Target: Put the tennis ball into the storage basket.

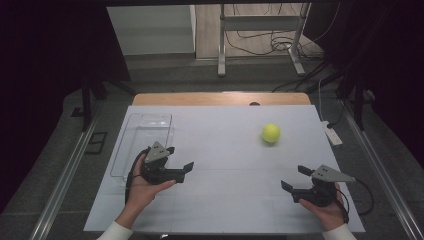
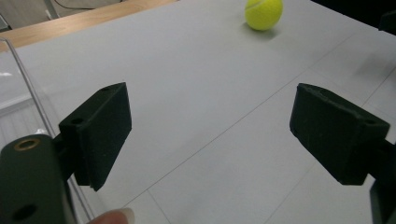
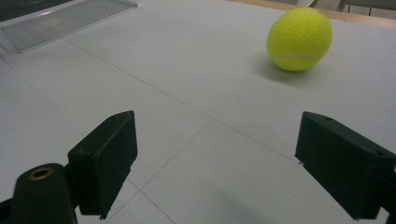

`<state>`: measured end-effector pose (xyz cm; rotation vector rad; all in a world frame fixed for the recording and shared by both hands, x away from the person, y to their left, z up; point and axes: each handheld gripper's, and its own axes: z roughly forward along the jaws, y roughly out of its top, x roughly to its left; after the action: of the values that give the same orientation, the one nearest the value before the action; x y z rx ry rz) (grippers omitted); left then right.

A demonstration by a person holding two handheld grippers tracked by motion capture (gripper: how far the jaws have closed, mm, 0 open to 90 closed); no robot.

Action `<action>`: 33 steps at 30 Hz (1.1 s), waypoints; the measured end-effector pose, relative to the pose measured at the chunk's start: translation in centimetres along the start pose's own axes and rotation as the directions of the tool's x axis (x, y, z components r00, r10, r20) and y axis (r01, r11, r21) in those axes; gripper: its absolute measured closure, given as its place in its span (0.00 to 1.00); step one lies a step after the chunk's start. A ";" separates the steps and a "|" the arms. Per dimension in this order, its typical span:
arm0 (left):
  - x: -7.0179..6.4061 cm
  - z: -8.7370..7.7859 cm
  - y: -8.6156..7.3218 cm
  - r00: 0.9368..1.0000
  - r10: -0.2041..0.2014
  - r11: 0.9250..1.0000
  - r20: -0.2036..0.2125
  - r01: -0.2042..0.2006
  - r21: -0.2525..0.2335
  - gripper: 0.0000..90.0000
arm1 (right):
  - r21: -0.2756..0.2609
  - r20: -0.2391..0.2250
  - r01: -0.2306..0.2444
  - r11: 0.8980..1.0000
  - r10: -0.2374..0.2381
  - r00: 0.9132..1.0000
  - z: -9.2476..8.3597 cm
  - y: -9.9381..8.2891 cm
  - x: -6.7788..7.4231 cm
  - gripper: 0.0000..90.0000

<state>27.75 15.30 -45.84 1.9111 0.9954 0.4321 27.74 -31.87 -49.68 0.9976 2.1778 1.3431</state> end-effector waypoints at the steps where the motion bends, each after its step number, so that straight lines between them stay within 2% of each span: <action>1: 0.0 0.1 0.0 1.000 0.001 1.000 0.003 -0.001 0.003 0.16 | 0.000 0.000 0.001 1.000 -0.001 1.000 0.0 0.0 0.0 0.15; 33: -0.9 2.8 2.0 0.998 0.022 0.999 0.059 -0.025 0.046 0.15 | -0.002 -0.001 0.000 1.000 0.000 1.000 0.0 0.0 -0.1 0.15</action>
<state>29.95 12.47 -45.55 1.9675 0.9534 0.3670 27.74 -31.93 -49.70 0.9959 2.1768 1.3453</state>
